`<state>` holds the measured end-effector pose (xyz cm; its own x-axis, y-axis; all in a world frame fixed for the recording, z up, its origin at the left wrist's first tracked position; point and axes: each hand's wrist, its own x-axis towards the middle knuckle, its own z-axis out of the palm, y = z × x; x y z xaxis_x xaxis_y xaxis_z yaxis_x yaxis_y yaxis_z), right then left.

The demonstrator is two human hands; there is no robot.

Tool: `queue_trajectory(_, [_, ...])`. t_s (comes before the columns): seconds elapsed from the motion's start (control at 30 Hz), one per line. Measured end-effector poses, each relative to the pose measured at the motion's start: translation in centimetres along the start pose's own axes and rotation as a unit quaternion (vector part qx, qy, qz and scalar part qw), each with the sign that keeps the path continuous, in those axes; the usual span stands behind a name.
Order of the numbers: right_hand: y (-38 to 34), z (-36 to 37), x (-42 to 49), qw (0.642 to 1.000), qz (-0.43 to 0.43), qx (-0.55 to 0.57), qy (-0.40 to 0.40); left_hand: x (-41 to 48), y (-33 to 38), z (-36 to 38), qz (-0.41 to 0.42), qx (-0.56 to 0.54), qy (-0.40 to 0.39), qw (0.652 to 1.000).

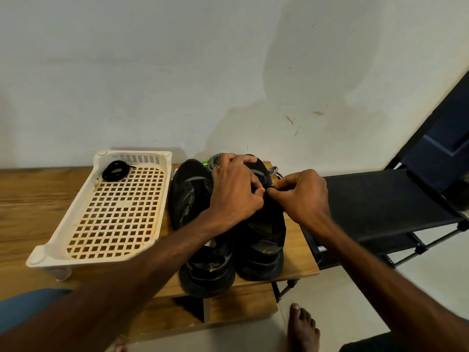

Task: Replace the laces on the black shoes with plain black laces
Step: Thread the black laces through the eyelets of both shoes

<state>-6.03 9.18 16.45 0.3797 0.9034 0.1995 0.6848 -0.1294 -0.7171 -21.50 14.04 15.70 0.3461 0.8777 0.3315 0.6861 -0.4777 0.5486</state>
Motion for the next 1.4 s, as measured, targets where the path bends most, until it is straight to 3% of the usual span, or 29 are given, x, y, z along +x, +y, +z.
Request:
queue_trajectory(0.47, [0.6, 0.3, 0.0, 0.999, -0.026, -0.024, -0.007, -0.3, 0.2, 0.4, 0.016, 0.032, 0.014, 0.999])
queue_trajectory(1.03, [0.9, 0.2, 0.0, 0.997, -0.06, -0.026, -0.03, -0.5, 1.1, 0.4, -0.03, 0.085, 0.009, 0.996])
queue_trajectory(1.4, [0.7, 0.4, -0.1, 0.999, -0.048, -0.023, -0.008, -0.4, 0.9, 0.2, 0.041, 0.112, -0.001, 0.993])
